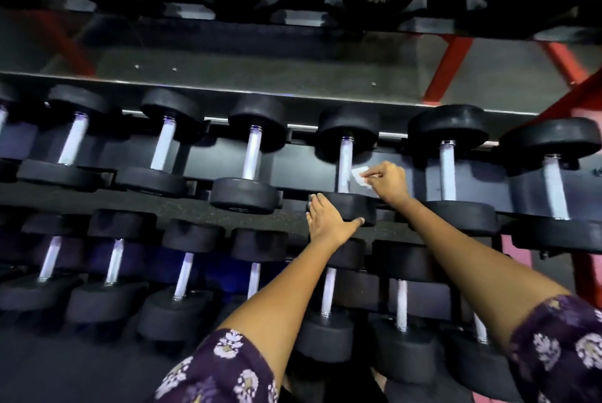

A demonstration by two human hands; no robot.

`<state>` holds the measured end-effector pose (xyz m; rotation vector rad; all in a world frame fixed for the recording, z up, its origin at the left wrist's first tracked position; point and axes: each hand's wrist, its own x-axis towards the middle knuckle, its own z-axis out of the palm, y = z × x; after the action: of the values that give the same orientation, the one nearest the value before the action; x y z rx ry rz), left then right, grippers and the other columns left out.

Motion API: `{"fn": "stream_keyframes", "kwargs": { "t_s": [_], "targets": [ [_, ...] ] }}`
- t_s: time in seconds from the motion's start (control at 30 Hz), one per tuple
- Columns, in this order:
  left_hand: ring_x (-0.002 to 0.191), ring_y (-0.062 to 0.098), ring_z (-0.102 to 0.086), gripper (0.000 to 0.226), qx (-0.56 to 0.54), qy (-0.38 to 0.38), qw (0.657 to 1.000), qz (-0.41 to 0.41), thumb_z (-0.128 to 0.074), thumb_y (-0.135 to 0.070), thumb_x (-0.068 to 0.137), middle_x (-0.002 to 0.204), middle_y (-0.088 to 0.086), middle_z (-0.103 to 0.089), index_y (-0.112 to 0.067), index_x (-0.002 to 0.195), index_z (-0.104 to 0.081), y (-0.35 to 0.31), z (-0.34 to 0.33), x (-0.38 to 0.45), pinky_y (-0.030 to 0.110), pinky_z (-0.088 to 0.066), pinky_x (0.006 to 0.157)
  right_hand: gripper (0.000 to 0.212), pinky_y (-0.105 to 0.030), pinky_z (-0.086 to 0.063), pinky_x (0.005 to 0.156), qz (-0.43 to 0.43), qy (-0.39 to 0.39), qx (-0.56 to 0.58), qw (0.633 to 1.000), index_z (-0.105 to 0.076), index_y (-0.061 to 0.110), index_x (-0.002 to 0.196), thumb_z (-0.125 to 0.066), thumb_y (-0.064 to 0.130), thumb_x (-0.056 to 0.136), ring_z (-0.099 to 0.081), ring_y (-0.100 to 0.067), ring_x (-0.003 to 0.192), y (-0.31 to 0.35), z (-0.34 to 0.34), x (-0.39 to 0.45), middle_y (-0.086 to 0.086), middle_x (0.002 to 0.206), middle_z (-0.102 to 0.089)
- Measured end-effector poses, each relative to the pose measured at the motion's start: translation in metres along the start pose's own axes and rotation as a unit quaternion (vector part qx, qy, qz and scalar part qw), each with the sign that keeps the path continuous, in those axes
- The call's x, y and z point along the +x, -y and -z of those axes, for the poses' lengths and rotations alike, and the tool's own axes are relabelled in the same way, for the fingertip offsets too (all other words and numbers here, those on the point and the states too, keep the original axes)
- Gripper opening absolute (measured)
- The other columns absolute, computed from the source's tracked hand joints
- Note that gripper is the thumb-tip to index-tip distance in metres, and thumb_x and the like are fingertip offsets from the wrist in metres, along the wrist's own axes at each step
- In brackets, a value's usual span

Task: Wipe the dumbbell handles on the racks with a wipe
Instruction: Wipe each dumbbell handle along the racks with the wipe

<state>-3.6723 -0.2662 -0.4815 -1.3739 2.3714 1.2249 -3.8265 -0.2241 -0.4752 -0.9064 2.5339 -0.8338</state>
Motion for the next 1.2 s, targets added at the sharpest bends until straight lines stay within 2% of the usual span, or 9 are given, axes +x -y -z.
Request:
{"fn": "stream_keyframes", "kwargs": {
  "t_s": [0.1, 0.3, 0.47, 0.53, 0.63, 0.77, 0.87, 1.0, 1.2],
  "targets": [
    [0.149, 0.03, 0.005, 0.127, -0.048, -0.033, 0.997, 0.057, -0.073, -0.058, 0.075, 0.161, 0.018, 0.009, 0.003, 0.15, 0.01, -0.02, -0.015, 0.012, 0.038, -0.002, 0.12, 0.02, 0.005, -0.031, 0.062, 0.03, 0.029, 0.018, 0.999, -0.073, -0.003, 0.093, -0.058, -0.006, 0.08, -0.062, -0.03, 0.098, -0.011, 0.002, 0.014, -0.02, 0.101, -0.069],
    [0.148, 0.031, -0.002, 0.143, -0.033, -0.13, 0.983, 0.124, -0.08, -0.065, 0.059, 0.16, 0.02, -0.001, 0.005, 0.15, 0.006, -0.037, -0.041, 0.027, 0.04, -0.003, 0.12, 0.017, -0.01, -0.039, 0.06, 0.074, 0.211, 0.009, 0.975, -0.073, -0.001, 0.093, -0.064, -0.003, 0.079, -0.058, -0.001, 0.068, -0.022, -0.015, 0.04, -0.015, 0.093, -0.072],
    [0.148, 0.031, -0.006, 0.142, -0.025, -0.151, 0.98, 0.13, -0.083, -0.063, 0.057, 0.159, 0.019, -0.005, 0.005, 0.15, 0.002, -0.033, -0.047, 0.036, 0.038, -0.005, 0.119, 0.01, -0.004, -0.041, 0.053, -0.009, 0.263, 0.136, 0.955, -0.069, -0.012, 0.084, -0.065, -0.01, 0.075, -0.051, 0.01, 0.044, -0.042, -0.029, 0.048, 0.017, 0.044, -0.059],
    [0.148, 0.03, -0.005, 0.142, -0.023, -0.154, 0.979, 0.132, -0.083, -0.063, 0.057, 0.159, 0.019, -0.005, 0.005, 0.15, 0.001, -0.033, -0.048, 0.037, 0.038, -0.004, 0.119, 0.013, -0.008, -0.038, 0.045, -0.053, 0.252, 0.174, 0.95, -0.063, -0.004, 0.063, -0.068, -0.005, 0.075, -0.046, 0.004, 0.037, -0.041, -0.029, 0.049, 0.012, 0.038, -0.052],
    [0.148, 0.03, -0.005, 0.141, -0.025, -0.155, 0.979, 0.127, -0.083, -0.063, 0.057, 0.16, 0.019, -0.005, 0.004, 0.15, 0.0, -0.033, -0.05, 0.036, 0.038, -0.003, 0.119, 0.038, -0.017, -0.042, 0.042, -0.144, 0.237, 0.284, 0.918, -0.042, 0.012, 0.053, -0.067, 0.002, 0.08, -0.049, -0.006, 0.037, -0.044, -0.036, 0.051, -0.009, 0.053, -0.054],
    [0.148, 0.03, -0.006, 0.141, -0.024, -0.163, 0.979, 0.123, -0.083, -0.063, 0.056, 0.159, 0.019, -0.007, 0.004, 0.15, -0.002, -0.033, -0.051, 0.036, 0.038, -0.004, 0.119, 0.023, -0.014, -0.045, 0.044, -0.185, 0.236, 0.365, 0.881, -0.053, 0.004, 0.063, -0.062, 0.0, 0.084, -0.051, -0.004, 0.036, -0.045, -0.039, 0.05, -0.003, 0.048, -0.056],
    [0.147, 0.031, -0.007, 0.141, -0.011, -0.158, 0.979, 0.124, -0.082, -0.065, 0.056, 0.159, 0.019, -0.008, 0.005, 0.15, -0.002, -0.033, -0.051, 0.036, 0.039, -0.006, 0.12, 0.024, -0.013, -0.042, 0.045, -0.127, 0.207, 0.358, 0.901, -0.056, 0.006, 0.061, -0.064, -0.005, 0.081, -0.049, -0.002, 0.039, -0.041, -0.041, 0.046, 0.002, 0.046, -0.055],
    [0.148, 0.031, -0.007, 0.142, 0.003, -0.148, 0.981, 0.124, -0.081, -0.066, 0.057, 0.158, 0.02, -0.008, 0.005, 0.149, 0.0, -0.034, -0.048, 0.035, 0.039, -0.007, 0.121, 0.005, -0.006, -0.038, 0.057, 0.015, 0.185, 0.206, 0.961, -0.069, 0.003, 0.07, -0.072, 0.003, 0.074, -0.052, -0.003, 0.06, -0.036, -0.039, 0.038, -0.001, 0.069, -0.062],
    [0.147, 0.033, -0.009, 0.143, 0.024, -0.137, 0.983, 0.117, -0.078, -0.07, 0.056, 0.157, 0.021, -0.01, 0.007, 0.149, 0.0, -0.034, -0.047, 0.035, 0.04, -0.009, 0.121, 0.003, -0.006, -0.036, 0.06, 0.104, 0.13, 0.113, 0.98, -0.07, 0.0, 0.078, -0.069, 0.002, 0.077, -0.049, -0.01, 0.07, -0.03, -0.036, 0.051, -0.011, 0.09, -0.054]
  ]
}}
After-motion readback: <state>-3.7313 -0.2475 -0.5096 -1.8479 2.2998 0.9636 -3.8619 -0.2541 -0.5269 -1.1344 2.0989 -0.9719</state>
